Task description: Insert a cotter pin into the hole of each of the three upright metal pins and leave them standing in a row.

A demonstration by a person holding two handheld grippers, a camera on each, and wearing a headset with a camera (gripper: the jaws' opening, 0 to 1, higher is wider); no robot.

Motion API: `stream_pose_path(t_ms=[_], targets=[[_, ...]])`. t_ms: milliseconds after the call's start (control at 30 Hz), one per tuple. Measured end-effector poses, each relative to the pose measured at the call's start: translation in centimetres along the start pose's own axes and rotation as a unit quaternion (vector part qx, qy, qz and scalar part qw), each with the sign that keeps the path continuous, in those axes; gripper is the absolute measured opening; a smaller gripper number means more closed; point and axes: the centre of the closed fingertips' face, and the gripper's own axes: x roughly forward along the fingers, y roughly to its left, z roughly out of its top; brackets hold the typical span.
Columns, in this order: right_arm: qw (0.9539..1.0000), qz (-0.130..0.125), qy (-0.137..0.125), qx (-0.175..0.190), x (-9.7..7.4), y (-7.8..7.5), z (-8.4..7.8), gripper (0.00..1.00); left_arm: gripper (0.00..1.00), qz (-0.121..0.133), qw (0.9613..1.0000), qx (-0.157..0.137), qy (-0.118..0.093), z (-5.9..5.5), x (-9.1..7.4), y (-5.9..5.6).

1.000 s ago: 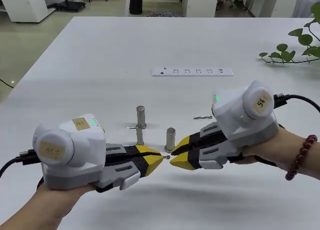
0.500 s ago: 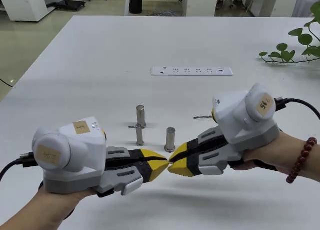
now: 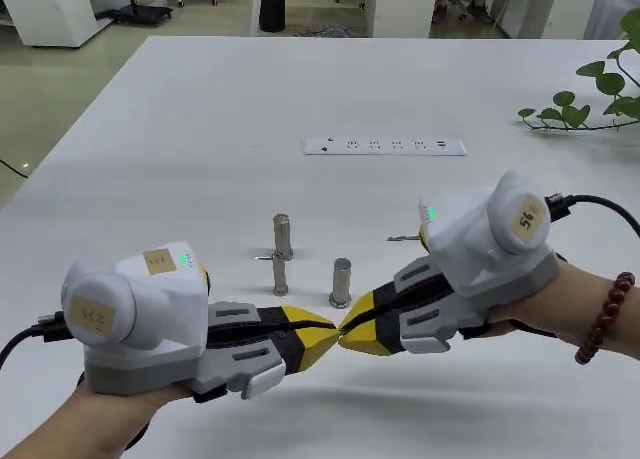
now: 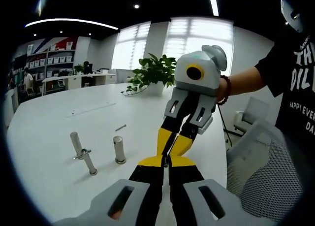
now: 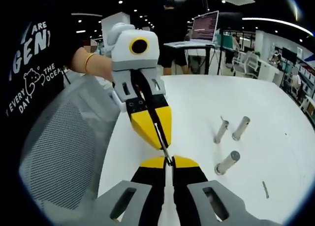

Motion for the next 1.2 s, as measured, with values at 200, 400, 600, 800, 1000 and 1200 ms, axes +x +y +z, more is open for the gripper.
stream_pose_path(t_ms=[200, 400, 600, 800, 1000, 1200], targets=[[0.9987, 0.004, 0.033, -0.040, 0.2, 0.2, -0.5, 0.00, 0.00, -0.001, 1.0000, 0.001, 0.008, -0.4, 0.3, -0.2], [0.9970, 0.008, 0.057, -0.052, 0.2, 0.1, -1.1, 0.00, 0.04, 0.011, 0.9998, 0.008, 0.013, -0.5, 0.5, 0.3], [0.9950, -0.014, 0.084, -0.053, -0.2, -1.2, -1.8, 0.00, 0.11, 0.031, 0.9994, 0.004, 0.013, -0.6, 0.6, 1.0], [0.9931, -0.029, 0.101, -0.053, -0.8, -2.4, -2.4, 0.00, 0.21, 0.062, 0.9980, 0.011, 0.007, -0.6, 0.9, 2.0], [0.9906, -0.049, 0.120, -0.043, -1.1, -3.7, -3.0, 0.00, 0.28, 0.092, 0.9957, 0.013, -0.003, -0.6, 0.9, 3.1], [0.9879, -0.065, 0.135, -0.040, -1.5, -5.0, -3.6, 0.00, 0.29, 0.124, 0.9921, 0.015, -0.012, -0.4, 0.8, 4.2]])
